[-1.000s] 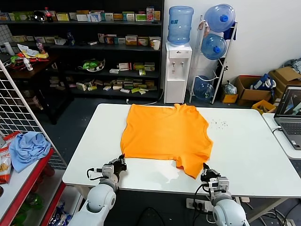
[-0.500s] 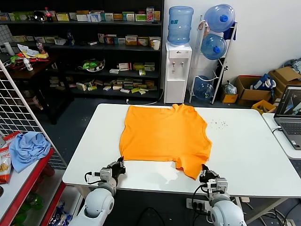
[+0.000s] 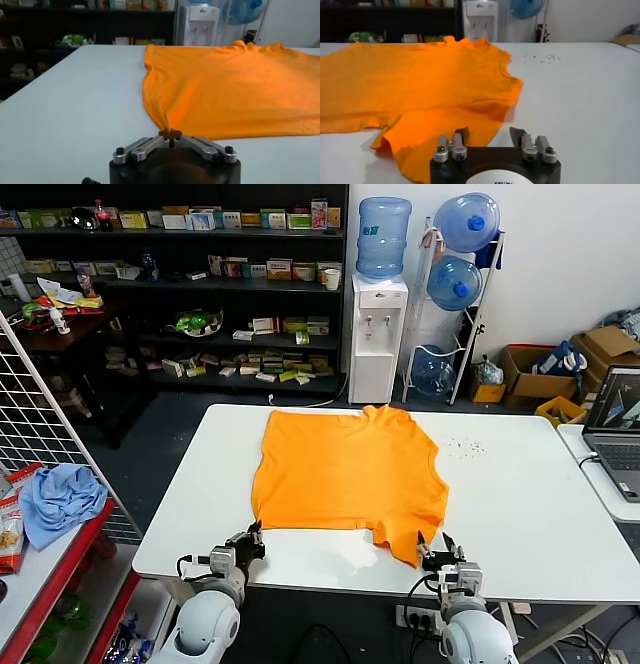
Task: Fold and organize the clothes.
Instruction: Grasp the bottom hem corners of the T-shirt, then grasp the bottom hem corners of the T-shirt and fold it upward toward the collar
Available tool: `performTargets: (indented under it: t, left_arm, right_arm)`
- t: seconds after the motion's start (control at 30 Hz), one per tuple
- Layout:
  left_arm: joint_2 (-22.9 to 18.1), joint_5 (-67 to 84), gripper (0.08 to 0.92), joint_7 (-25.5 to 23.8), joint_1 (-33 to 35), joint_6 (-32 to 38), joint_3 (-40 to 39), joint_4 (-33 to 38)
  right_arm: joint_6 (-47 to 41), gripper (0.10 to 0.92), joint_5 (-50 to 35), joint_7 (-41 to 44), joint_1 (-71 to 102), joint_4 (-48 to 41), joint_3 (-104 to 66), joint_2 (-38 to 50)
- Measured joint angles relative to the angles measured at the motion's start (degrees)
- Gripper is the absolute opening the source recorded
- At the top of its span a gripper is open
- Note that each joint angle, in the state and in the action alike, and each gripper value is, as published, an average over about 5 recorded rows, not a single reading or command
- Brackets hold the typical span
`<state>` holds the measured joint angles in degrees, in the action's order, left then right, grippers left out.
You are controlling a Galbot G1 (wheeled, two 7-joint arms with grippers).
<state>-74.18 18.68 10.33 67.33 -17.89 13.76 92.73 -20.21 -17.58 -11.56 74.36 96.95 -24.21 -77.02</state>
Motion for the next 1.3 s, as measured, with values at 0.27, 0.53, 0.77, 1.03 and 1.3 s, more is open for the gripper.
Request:
performTargets:
  t: [0.27,0.53,0.77,1.03,1.3]
  left_arm:
    - [0.48,0.13,0.098,0.14,0.94,-0.20,0.06,1.01]
    - [1.77,0.98,0.098,0.97,2.39,-0.36,0.00,3.19]
    - [3.52,1.53,0.098,1.58,4.52,-0.35,0.65,6.74]
    - [5.94,1.65,0.098,2.11,8.46,-0.65,1.83,11.87]
    - [6.81,0.91,0.098,1.92,10.63,0.37,2.38,14.58]
  right_arm:
    - [-1.42,0.304,-0.13,-0.64,0.75,0.69,0.83,0.45]
    - [-2.26,0.129,1.66,-0.88,3.67,4.42,1.11,2.06]
    - [-2.25,0.124,4.01,-0.89,8.82,10.22,0.20,5.04]
    - [-1.80,0.124,5.78,-0.62,15.83,16.81,-1.76,8.67]
    - [-0.01,0.124,7.45,0.21,18.19,19.31,-2.27,10.71]
